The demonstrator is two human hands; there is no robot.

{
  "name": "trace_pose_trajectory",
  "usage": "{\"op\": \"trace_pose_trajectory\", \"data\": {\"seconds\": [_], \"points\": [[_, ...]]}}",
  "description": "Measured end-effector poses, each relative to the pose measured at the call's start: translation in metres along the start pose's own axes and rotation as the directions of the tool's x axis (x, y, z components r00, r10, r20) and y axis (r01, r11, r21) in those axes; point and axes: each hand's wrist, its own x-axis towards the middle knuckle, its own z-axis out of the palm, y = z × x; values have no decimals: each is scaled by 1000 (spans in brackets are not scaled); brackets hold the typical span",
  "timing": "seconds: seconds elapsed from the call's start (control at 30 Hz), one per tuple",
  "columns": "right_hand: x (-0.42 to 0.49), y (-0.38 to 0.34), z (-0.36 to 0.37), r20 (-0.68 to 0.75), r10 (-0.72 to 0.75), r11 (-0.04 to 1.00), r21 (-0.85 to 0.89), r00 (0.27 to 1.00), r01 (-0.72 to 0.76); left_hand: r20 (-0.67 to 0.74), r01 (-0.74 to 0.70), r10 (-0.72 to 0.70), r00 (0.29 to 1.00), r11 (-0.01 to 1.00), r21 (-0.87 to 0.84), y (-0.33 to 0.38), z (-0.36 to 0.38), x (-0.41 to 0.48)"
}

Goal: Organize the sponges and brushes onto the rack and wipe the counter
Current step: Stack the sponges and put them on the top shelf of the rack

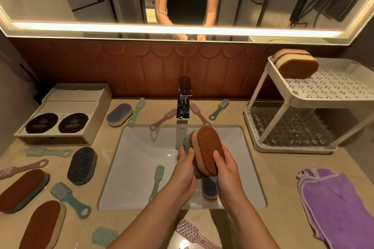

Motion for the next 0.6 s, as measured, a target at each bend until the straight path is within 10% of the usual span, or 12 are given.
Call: {"op": "trace_pose_trajectory", "data": {"seconds": [0.43, 0.6], "points": [[7, -44, -19, 153, -165, 955, -224, 974, 197, 183, -71, 9, 983, 940, 333, 26, 29, 19], [13, -54, -18, 192, -122, 983, -111, 974, 145, 166, -127, 100, 981, 978, 166, 35, 33, 25]]}}
